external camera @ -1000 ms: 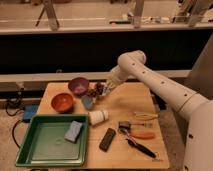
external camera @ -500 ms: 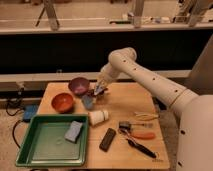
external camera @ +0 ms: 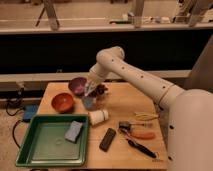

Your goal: Place towel in red bowl

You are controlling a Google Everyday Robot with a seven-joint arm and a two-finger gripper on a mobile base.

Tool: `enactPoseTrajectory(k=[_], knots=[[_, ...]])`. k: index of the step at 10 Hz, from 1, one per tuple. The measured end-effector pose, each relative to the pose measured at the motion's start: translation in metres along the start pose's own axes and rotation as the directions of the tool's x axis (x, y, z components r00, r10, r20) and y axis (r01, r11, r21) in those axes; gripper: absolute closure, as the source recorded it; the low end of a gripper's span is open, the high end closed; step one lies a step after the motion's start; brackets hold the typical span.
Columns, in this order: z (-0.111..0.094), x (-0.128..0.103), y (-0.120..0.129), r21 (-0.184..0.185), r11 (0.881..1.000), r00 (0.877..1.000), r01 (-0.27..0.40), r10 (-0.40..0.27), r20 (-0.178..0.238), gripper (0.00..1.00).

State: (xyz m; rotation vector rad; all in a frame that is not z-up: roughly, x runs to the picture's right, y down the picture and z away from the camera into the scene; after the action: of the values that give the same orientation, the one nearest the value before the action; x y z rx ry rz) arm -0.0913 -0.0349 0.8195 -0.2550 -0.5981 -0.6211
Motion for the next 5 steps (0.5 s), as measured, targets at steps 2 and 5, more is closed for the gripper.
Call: enactPoseTrajectory(k=[2, 5], knots=[[0.003, -0.007, -0.005, -0.004, 0.999, 0.999, 0.032, -0.032, 0.016, 1.0], [0.022, -0.034, -0.017, -0.014, 0.997, 0.997, 0.074, -0.074, 0.039, 1.0]])
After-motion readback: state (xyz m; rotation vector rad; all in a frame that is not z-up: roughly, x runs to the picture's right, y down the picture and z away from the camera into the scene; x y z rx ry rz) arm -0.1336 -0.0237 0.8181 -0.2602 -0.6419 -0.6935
